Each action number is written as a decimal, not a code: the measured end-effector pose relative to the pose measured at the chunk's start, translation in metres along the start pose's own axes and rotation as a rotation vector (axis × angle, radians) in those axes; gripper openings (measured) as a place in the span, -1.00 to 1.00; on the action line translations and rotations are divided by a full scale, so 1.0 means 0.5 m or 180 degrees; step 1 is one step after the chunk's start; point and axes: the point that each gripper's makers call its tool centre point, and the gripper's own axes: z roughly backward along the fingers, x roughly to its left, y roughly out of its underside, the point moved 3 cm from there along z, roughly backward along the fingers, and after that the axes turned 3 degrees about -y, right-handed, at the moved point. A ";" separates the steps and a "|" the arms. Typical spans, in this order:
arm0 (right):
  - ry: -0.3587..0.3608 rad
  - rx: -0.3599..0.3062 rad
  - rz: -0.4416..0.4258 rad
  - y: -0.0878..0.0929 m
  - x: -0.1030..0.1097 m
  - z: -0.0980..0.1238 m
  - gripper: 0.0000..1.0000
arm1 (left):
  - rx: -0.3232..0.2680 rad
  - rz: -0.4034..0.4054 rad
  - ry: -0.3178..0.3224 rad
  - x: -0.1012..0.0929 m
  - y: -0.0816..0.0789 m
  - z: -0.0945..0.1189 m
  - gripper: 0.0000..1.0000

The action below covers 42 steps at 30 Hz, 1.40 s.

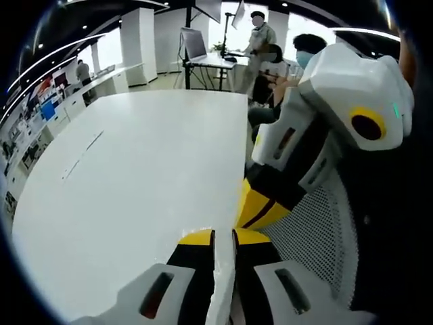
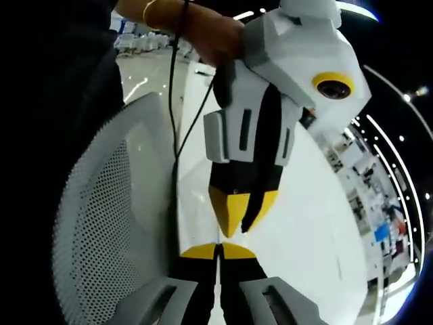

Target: Open the resealable bag by pulling the two sides of the seal apart until the entire bag opening is separated and visibly accessible.

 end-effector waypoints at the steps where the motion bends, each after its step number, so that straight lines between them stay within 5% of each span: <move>1: 0.0004 0.0003 0.0009 0.000 0.000 0.000 -1.00 | 0.0015 0.0008 -0.0036 0.003 0.001 0.000 -0.83; 10: 0.0020 0.0012 0.0040 -0.002 -0.003 0.000 -1.00 | 0.0084 0.0035 -0.0208 0.019 0.006 0.002 -0.81; 17: 0.0041 0.0037 0.0048 0.001 -0.006 0.001 -1.00 | 0.0108 -0.0107 -0.0003 -0.005 -0.001 0.010 -0.85; 42: 0.0161 0.0022 0.0092 -0.013 -0.016 0.012 -1.00 | 0.0352 -0.0151 0.0084 -0.001 0.021 -0.001 -0.86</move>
